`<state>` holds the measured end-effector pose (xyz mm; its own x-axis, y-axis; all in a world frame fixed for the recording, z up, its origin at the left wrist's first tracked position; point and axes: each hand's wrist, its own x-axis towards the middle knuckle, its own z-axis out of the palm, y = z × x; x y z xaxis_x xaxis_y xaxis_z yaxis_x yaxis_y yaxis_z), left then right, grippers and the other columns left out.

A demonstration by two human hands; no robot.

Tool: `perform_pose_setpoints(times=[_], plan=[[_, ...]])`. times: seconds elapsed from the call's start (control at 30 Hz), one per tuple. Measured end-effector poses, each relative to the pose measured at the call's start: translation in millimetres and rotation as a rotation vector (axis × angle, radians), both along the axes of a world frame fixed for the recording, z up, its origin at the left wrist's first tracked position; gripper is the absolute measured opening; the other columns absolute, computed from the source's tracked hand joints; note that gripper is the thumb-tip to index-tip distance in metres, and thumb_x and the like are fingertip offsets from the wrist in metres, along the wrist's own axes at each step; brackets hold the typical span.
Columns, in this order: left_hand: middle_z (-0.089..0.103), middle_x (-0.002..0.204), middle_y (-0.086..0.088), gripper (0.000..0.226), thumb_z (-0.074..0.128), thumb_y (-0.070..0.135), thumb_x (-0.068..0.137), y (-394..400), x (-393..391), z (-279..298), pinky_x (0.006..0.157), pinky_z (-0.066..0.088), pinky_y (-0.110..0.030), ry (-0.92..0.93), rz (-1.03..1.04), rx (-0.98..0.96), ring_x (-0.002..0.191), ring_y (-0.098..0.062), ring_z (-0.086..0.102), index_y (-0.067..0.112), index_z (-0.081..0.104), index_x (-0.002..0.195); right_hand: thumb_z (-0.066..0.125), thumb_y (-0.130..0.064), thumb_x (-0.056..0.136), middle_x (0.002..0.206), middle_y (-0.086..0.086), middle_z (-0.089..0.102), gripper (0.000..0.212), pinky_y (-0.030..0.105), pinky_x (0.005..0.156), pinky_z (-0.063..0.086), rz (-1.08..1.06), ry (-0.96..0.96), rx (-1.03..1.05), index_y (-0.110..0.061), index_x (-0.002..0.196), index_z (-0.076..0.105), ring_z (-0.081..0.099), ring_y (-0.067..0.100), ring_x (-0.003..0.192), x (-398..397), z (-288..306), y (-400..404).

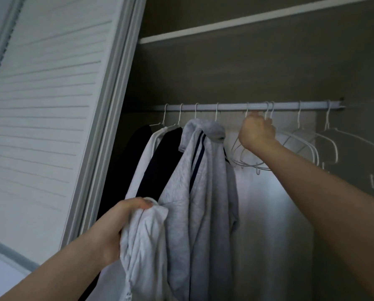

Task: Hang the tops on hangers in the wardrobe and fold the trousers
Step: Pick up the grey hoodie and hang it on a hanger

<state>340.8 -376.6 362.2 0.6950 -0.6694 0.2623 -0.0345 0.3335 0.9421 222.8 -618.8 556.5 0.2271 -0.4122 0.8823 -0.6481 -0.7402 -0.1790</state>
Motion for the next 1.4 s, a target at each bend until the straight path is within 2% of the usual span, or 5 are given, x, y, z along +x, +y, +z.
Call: perform_pose_setpoints(times=[0.13, 0.3, 0.77, 1.17, 1.4], plan=[[0.059, 0.077, -0.016, 0.014, 0.063, 0.003, 0.068, -2, 7, -4, 0.076, 0.045, -0.03, 0.015, 0.003, -0.046, 0.076, -0.027, 0.057, -0.003, 0.065, 0.081, 0.05, 0.0, 0.089, 0.099, 0.02, 0.06, 0.006, 0.034, 0.068, 0.051, 0.339, -0.117, 0.435, 0.001, 0.086, 0.054, 0.064, 0.037, 0.094, 4, 0, -16], [0.064, 0.085, -0.019, 0.048, 0.071, 0.013, 0.052, 0, 18, -13, 0.073, 0.051, -0.035, 0.061, -0.004, 0.01, 0.08, -0.03, 0.065, -0.001, 0.066, 0.097, 0.027, 0.009, 0.095, 0.066, 0.01, 0.042, 0.028, 0.013, 0.035, 0.031, 0.807, -0.449, 0.884, -0.008, 0.075, 0.038, 0.04, 0.016, 0.05, 13, -6, -27], [0.061, 0.068, -0.012, 0.014, 0.06, 0.01, 0.081, 23, 0, -34, 0.061, 0.054, -0.029, 0.115, 0.012, 0.061, 0.062, -0.023, 0.062, 0.01, 0.064, 0.067, 0.048, 0.0, 0.091, 0.06, 0.005, 0.051, 0.014, 0.025, 0.049, 0.051, 1.443, -0.504, 0.896, -0.007, 0.079, 0.051, 0.055, 0.014, 0.043, 1, -61, 21], [0.071, 0.096, -0.021, 0.029, 0.069, 0.001, 0.072, 33, -15, -80, 0.063, 0.056, -0.034, 0.073, 0.183, 0.374, 0.079, -0.032, 0.069, 0.001, 0.068, 0.101, 0.058, -0.036, 0.094, 0.05, -0.005, 0.038, 0.031, 0.017, 0.038, 0.033, 1.167, -0.295, 1.089, -0.019, 0.073, 0.043, 0.033, 0.008, 0.037, -44, -225, 74], [0.066, 0.068, -0.003, 0.012, 0.071, 0.017, 0.075, 27, -18, -119, 0.05, 0.047, -0.023, -0.767, 0.521, 0.632, 0.064, -0.016, 0.064, 0.007, 0.065, 0.074, 0.043, -0.021, 0.101, 0.043, -0.007, 0.026, 0.024, 0.009, 0.036, 0.021, 1.112, -0.29, 1.192, -0.016, 0.078, 0.048, 0.019, 0.005, 0.031, -102, -293, 112]])
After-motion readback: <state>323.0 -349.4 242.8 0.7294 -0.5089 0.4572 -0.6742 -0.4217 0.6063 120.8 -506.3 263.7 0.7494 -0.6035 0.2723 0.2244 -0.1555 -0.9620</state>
